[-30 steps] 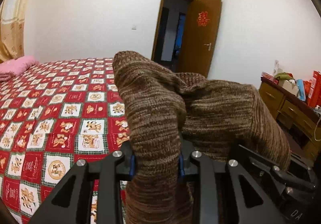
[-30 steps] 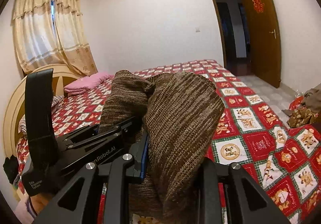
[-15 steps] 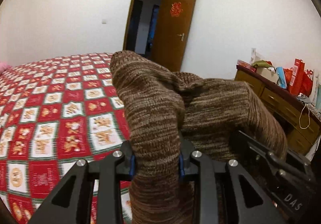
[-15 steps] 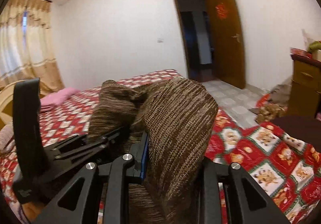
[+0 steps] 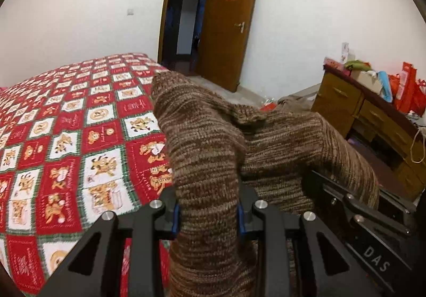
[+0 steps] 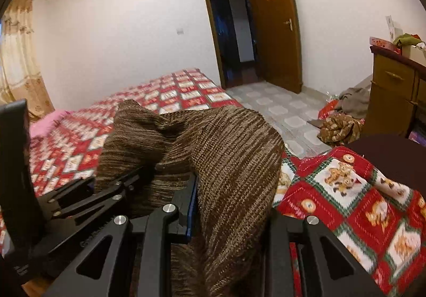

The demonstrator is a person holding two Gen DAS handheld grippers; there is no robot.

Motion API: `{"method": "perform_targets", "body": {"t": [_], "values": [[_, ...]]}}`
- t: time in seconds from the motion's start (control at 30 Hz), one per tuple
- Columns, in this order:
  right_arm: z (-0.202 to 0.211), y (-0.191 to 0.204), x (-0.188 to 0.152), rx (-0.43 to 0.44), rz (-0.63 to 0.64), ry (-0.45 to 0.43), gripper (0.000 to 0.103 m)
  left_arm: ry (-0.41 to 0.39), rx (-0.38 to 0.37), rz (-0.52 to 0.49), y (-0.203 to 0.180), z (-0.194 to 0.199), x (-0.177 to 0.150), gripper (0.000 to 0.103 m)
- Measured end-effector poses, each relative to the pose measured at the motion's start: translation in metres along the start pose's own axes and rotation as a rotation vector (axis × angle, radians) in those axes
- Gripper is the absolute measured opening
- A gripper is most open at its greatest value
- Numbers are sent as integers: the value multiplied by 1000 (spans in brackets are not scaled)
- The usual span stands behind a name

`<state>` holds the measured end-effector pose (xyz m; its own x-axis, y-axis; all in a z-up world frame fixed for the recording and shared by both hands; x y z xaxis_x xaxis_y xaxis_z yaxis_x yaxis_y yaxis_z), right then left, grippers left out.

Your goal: Fold small clothes

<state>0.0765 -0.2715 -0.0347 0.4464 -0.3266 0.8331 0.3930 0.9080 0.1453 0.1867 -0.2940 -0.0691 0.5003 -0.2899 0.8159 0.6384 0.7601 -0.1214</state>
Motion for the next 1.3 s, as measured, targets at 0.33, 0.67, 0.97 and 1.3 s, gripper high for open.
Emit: {"method": "perform_targets", "body": {"t": [0.33,0.67,0.97,1.3], "values": [[-84,-30,-21,-54,-65,240,34,171,133,8,11,-68,-25,65],[15,-75,-26,-71,-302,21,47,129,108,89,42,-14,-27,75],[45,-5,-62,-76,-47,64,15,139,165,37,33,19,-75,75],[40,-11,-102,-151,-44,189,15,209,227,-56,28,28,-96,75]]}}
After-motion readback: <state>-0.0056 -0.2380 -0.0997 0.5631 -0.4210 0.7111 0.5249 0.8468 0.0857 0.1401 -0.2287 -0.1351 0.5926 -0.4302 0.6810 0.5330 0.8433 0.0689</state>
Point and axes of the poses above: each gripper's, at about its wrist camera, not at the fingertips, and z roughly against the way its jaws point, y to its left, x to its top, the point moved 4 cm from there along -z, roughly the way its jaws point, and after that the axes turned 3 degrees about x, right-handed, at the moved point
